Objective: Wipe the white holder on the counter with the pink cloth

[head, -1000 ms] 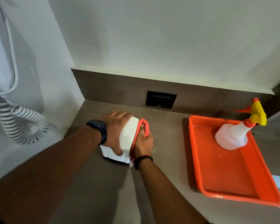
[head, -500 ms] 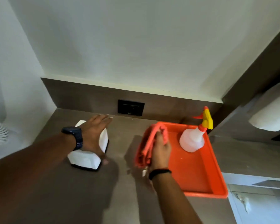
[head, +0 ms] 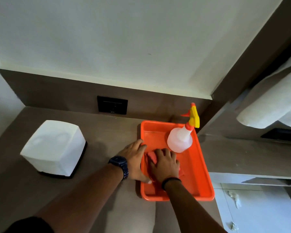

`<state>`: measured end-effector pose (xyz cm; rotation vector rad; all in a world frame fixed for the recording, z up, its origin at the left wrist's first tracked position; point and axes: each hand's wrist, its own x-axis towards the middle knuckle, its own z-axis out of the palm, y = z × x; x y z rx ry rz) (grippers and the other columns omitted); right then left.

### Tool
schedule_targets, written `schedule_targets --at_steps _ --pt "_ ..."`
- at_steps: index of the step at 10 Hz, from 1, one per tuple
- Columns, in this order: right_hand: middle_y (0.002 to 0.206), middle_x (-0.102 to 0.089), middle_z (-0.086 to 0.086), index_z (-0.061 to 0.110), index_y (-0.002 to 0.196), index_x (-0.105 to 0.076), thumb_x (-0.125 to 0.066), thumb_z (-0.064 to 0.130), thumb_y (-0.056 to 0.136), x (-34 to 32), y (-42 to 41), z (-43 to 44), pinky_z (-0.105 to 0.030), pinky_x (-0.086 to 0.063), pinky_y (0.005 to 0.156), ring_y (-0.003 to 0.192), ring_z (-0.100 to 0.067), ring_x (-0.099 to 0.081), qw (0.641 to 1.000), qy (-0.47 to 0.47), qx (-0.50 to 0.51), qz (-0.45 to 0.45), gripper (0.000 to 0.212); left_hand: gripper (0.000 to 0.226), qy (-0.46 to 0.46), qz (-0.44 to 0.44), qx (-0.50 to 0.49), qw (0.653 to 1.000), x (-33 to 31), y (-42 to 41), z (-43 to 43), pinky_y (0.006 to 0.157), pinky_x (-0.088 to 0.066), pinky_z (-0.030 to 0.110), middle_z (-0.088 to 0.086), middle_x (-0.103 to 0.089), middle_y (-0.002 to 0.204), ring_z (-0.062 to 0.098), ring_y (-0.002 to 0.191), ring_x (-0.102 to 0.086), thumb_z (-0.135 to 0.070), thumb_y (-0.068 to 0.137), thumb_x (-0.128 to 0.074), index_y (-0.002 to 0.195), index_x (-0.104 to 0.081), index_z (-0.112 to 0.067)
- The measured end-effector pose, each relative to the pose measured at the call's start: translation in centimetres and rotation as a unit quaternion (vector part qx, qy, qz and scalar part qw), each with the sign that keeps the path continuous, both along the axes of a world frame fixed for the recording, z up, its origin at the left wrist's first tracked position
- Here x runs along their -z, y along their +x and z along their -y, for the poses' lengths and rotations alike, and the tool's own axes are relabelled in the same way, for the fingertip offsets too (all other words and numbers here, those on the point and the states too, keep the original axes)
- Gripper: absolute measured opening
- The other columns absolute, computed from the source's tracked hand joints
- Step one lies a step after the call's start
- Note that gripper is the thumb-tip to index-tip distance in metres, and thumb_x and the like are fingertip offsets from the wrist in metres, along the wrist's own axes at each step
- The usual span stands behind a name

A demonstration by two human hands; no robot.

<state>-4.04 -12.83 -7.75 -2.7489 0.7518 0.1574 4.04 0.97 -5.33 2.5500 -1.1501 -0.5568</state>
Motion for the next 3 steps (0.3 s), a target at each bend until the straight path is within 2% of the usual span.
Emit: schedule_targets --at_steps 1,2,3 --pt "0.150 -0.041 -0.005 0.031 0.134 -0.044 -0.047 0.054 0.087 1.0 -0.2 -0.4 -0.057 -0.029 0.111 0.142 -0.035 -0.030 1.000 0.000 -0.008 -0.022 0.052 0.132 -0.008 0.006 -0.003 1.000 0.0 0.1 -0.1 0.112 -0.024 0.040 0.003 -0.005 0.154 0.025 0.138 -0.016 -0.077 0.042 -0.074 0.143 -0.014 -0.019" --pt "0.155 -0.038 -0.003 0.033 0.137 -0.042 -0.046 0.059 0.085 0.4 -0.5 -0.4 -0.060 -0.019 0.115 0.148 -0.034 -0.024 1.000 0.028 -0.003 -0.006 0.059 0.134 -0.001 0.015 0.004 1.000 -0.4 0.0 -0.2 0.112 -0.022 0.040 0.003 -0.005 0.154 0.025 0.139 -0.013 -0.080 0.041 -0.072 0.144 -0.011 -0.020" --pt "0.154 -0.044 -0.004 0.030 0.139 -0.047 -0.050 0.058 0.082 -2.0 -0.6 -0.3 -0.058 -0.020 0.116 0.149 -0.030 -0.028 0.995 0.036 0.037 0.090 0.063 0.133 -0.007 0.042 0.018 0.999 -1.8 0.1 -0.7 0.111 -0.021 0.040 0.005 -0.011 0.152 0.024 0.137 -0.014 -0.085 0.041 -0.066 0.143 -0.013 -0.019"
